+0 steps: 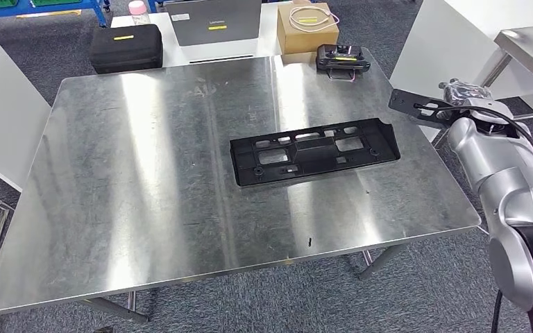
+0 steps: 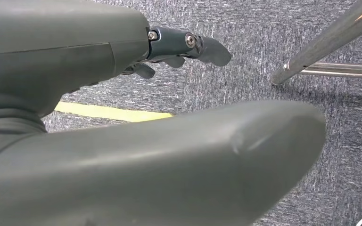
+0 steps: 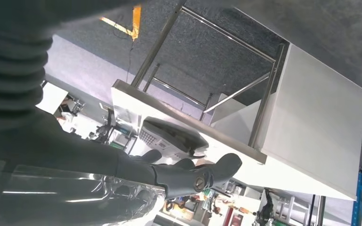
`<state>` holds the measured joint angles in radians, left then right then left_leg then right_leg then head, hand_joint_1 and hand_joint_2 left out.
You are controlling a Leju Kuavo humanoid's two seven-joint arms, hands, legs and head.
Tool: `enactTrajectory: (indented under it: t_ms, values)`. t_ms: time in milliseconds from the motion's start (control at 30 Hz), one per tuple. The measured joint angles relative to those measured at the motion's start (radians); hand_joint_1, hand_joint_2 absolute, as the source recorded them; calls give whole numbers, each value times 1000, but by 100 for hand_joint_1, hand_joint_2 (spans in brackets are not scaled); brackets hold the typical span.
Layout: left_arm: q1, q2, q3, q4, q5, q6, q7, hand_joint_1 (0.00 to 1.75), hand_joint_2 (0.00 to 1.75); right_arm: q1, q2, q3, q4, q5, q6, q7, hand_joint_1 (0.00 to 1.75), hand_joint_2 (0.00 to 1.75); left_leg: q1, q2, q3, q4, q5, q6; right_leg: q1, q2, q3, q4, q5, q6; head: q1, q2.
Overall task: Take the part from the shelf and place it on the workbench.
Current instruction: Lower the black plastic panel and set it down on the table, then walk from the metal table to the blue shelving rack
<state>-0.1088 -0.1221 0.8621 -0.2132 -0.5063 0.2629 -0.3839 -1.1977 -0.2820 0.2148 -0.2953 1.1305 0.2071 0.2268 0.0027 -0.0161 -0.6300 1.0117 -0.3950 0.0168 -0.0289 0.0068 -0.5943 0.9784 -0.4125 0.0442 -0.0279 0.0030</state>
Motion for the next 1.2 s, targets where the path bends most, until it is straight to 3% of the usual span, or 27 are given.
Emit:
enactTrajectory:
  t_ms: [433,567,667,733,800,833,867,933,967,1000,1067,1133,1200]
  values:
    - [0,-3,0,0,-14,-8,-2,0,0,1,-12,0,1,19,-4,0,0,0,-1,0,-1,1,0,2,-1,0,0,-1,0,1,0,0]
    - [0,-3,0,0,-19,-11,0,0,0,4,-20,0,3,21,-4,0,0,0,-2,0,-4,9,-6,12,-13,0,-1,-2,2,8,-1,0]
    - [-1,-2,0,0,-21,-12,1,0,0,6,-24,0,3,22,-4,0,0,0,-3,0,-7,15,-7,21,-14,0,1,-5,5,17,-1,0]
    - [-3,-3,0,0,-20,-17,2,0,0,7,-27,-1,3,23,-4,0,0,0,-2,2,0,1,4,33,-12,-1,2,-7,5,26,0,0]
    - [-6,-4,0,-1,-19,-25,1,0,0,7,-32,-2,3,24,-4,0,0,0,2,5,9,-22,21,50,-8,-4,-21,43,-30,19,3,0]
    - [-7,-5,0,-1,-18,-28,1,0,0,7,-34,-3,4,25,-3,0,0,0,4,6,9,-29,27,56,-8,-5,-47,102,-63,11,5,0]
    - [-8,-5,0,-1,-18,-29,1,0,0,8,-36,-5,5,26,-2,0,0,0,3,6,5,-30,30,59,-6,-5,-78,173,-98,5,6,0]
    - [-8,-5,0,0,-16,-30,0,0,0,14,-37,-7,7,30,-1,0,0,0,1,6,-3,-29,35,58,-4,-5,-119,277,-137,8,7,0]
    - [-8,-5,0,0,-16,-31,0,0,0,17,-37,-7,8,32,0,0,0,0,1,6,-7,-29,38,55,-4,-5,-112,275,-133,16,7,0]
    - [-9,-6,0,0,-16,-32,0,0,0,18,-37,-7,9,33,0,0,0,0,1,6,-11,-28,41,52,-6,-6,-82,229,-115,26,7,0]
    - [-10,-5,0,-1,-16,-32,0,0,0,16,-37,-7,9,36,1,0,0,0,2,5,-22,-20,46,43,-8,-5,7,88,-72,40,8,0]
    - [-11,-4,0,-2,-16,-32,-1,0,0,14,-36,-8,10,37,4,1,0,0,-4,4,-33,-7,49,33,-5,1,48,20,-50,34,9,0]
    - [-11,-2,0,-2,-16,-31,-2,0,0,15,-35,-9,10,38,7,1,0,0,-7,1,-45,4,53,27,-5,6,35,25,-45,16,6,0]
